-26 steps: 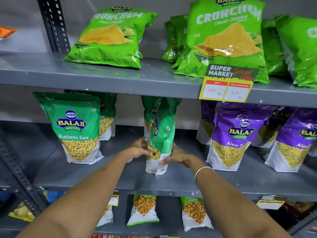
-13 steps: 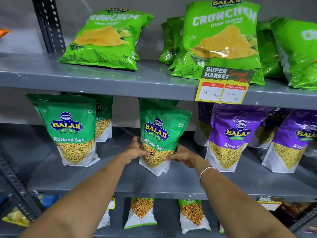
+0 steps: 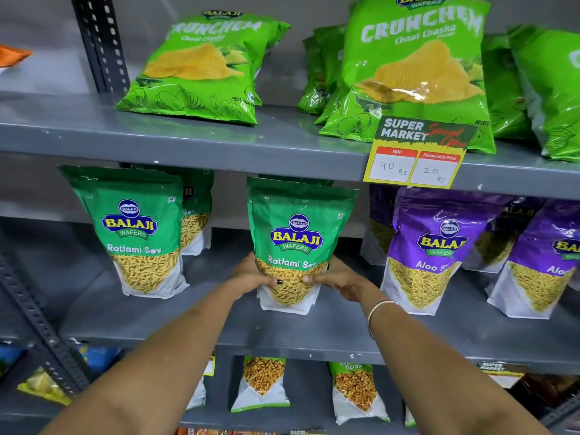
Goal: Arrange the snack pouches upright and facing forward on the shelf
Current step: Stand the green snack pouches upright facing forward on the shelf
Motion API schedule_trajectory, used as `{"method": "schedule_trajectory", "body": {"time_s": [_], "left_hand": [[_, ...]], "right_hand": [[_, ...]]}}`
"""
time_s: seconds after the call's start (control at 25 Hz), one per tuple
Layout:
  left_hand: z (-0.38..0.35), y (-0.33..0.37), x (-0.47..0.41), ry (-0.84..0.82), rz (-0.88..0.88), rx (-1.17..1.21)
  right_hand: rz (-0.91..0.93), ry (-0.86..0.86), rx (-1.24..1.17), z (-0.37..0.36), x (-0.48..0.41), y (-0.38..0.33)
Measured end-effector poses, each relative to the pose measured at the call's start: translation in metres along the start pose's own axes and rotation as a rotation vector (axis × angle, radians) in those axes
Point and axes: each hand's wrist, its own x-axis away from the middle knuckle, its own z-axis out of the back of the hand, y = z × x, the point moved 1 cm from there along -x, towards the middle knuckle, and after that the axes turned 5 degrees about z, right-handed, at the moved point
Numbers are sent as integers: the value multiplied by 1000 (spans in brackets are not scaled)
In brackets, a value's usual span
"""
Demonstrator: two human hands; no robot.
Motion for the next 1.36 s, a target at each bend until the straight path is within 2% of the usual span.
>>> {"method": "schedule_trajectory", "body": {"time_s": [0.08,0.24,0.36,0.44,0.56,0.64,0.72,0.84,0.88,0.96,1.04,1.12,1.24,1.36], "left_hand": [[-2,1,2,20,-4,-7],[-5,0,2,65,14,13],[-6,2,6,63,27,4],[-5,2,9,24,39,23],[6,-8,20,-28,82,-98],[31,-24,29,-40,155,-171],[67,-44,37,-99,310,-170],[132,-77,48,-211,597,-276],[153,-90,47,-188,651,-290],[191,-110,44,-78,691,-228],[224,-130,34,114,566,-114],[243,-140,20,225,330,-22],[251,-144,4,211,139,57],[249,-143,-6,171,97,108]], "right_hand": [[25,-1,16,-3,-2,1],[62,110,-22,-8,-6,7],[34,69,11,-6,-6,5],[-140,5,122,-2,-3,5],[-545,-89,261,11,-1,13],[-756,-262,271,5,-4,10],[-863,-457,285,-19,-8,0],[-784,-607,314,-78,-22,-18],[-720,-587,326,-102,-28,-23],[-515,-395,381,-148,-44,-27],[-298,-149,448,-191,-64,-28],[-191,-3,434,-227,-81,-27],[-111,82,248,-262,-99,-25],[-74,124,105,-277,-108,-25]]}}
